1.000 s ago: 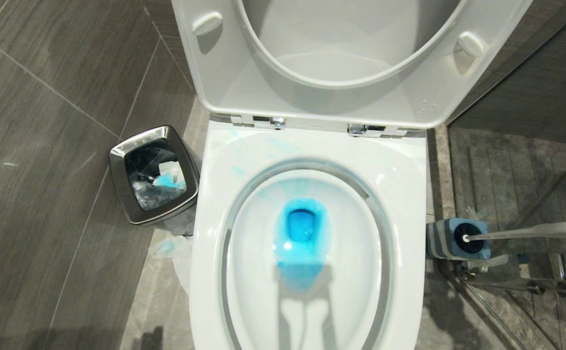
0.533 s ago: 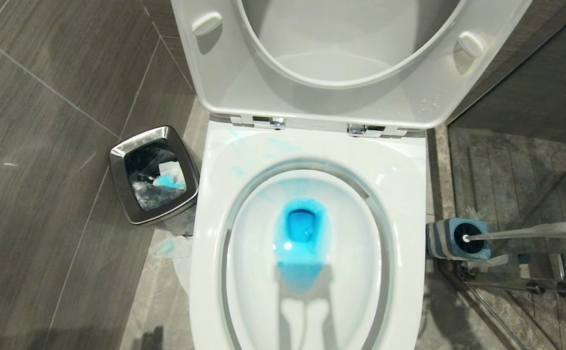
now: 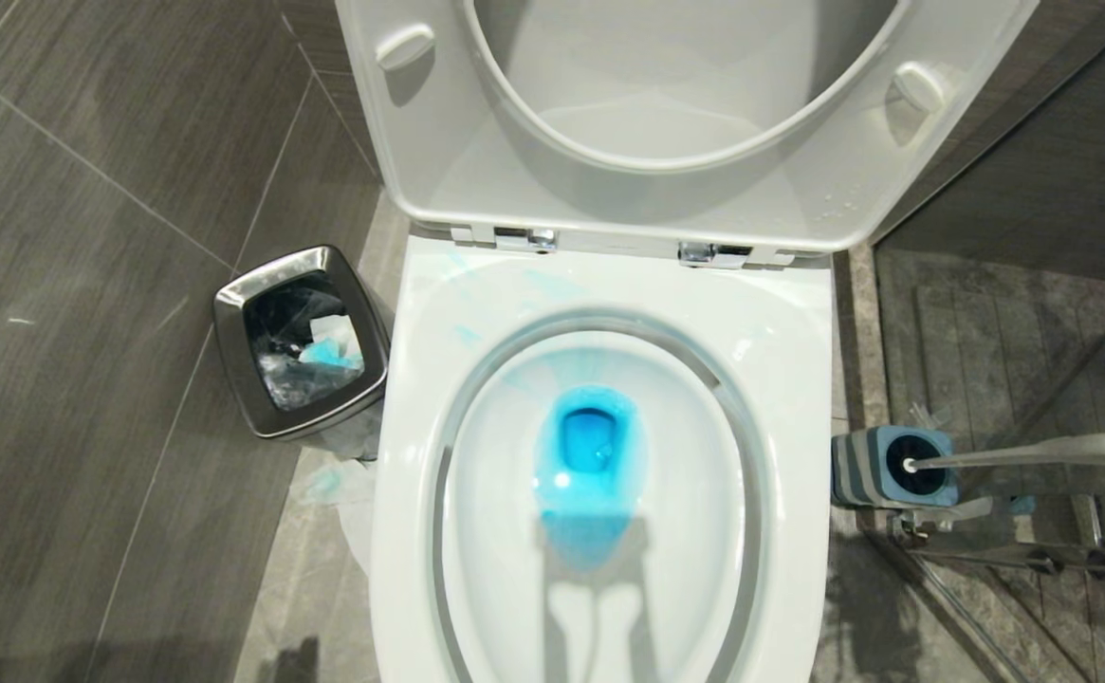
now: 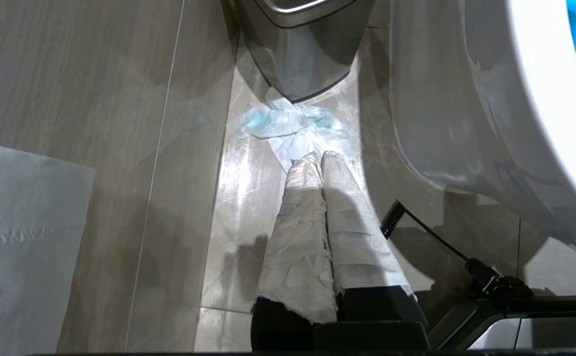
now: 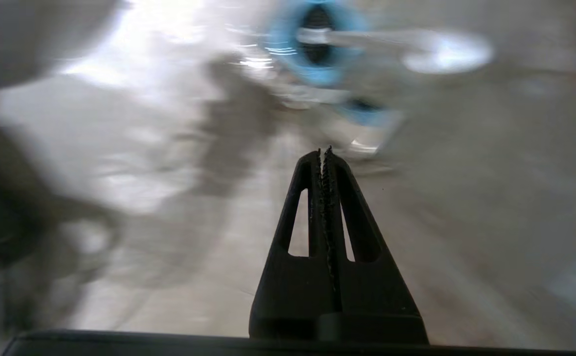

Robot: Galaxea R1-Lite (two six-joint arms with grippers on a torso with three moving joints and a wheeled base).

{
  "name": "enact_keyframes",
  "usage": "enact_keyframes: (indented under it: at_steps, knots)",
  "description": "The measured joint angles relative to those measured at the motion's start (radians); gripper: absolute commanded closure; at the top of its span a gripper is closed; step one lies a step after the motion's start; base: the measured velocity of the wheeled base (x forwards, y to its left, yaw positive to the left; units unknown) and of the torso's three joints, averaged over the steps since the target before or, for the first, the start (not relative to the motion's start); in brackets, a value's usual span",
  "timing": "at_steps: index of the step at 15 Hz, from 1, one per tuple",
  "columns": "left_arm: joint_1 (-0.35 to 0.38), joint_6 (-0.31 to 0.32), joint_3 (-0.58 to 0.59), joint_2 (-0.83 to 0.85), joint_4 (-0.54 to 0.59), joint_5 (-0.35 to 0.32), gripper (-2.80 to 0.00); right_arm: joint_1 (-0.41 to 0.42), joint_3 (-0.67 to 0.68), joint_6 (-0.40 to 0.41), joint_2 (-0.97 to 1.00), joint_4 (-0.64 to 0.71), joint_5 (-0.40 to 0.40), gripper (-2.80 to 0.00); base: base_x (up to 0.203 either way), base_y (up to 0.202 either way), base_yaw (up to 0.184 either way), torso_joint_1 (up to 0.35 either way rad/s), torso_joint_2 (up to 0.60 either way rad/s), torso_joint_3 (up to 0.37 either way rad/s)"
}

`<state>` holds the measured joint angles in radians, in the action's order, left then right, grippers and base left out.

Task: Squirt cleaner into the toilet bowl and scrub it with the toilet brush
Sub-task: Scrub the toilet bowl

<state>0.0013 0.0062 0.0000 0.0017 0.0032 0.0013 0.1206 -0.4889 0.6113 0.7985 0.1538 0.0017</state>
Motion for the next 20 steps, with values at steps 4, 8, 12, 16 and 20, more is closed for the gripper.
enact_keyframes:
  at_steps: [4,8,12,16,20]
  knots:
    - [0.0,0.0,0.0,0.0,0.0,0.0,0.0,0.073,0.097,0.04,-0.025,0.003,0.07,0.0,0.0,0.0,0.0,0.0,0.0,0.0]
    - [0.0,0.0,0.0,0.0,0.0,0.0,0.0,0.079,0.127,0.028,-0.039,0.125,0.066,0.0,0.0,0.0,0.0,0.0,0.0,0.0]
    - [0.0,0.0,0.0,0.0,0.0,0.0,0.0,0.079,0.153,-0.099,-0.064,0.163,0.069,0.0,0.0,0.0,0.0,0.0,0.0,0.0]
    - [0.0,0.0,0.0,0.0,0.0,0.0,0.0,0.079,0.156,-0.224,-0.063,0.129,0.064,0.0,0.0,0.0,0.0,0.0,0.0,0.0]
    - [0.0,0.0,0.0,0.0,0.0,0.0,0.0,0.08,0.165,-0.276,-0.035,0.061,0.033,-2.8,0.0,0.0,0.0,0.0,0.0,0.0]
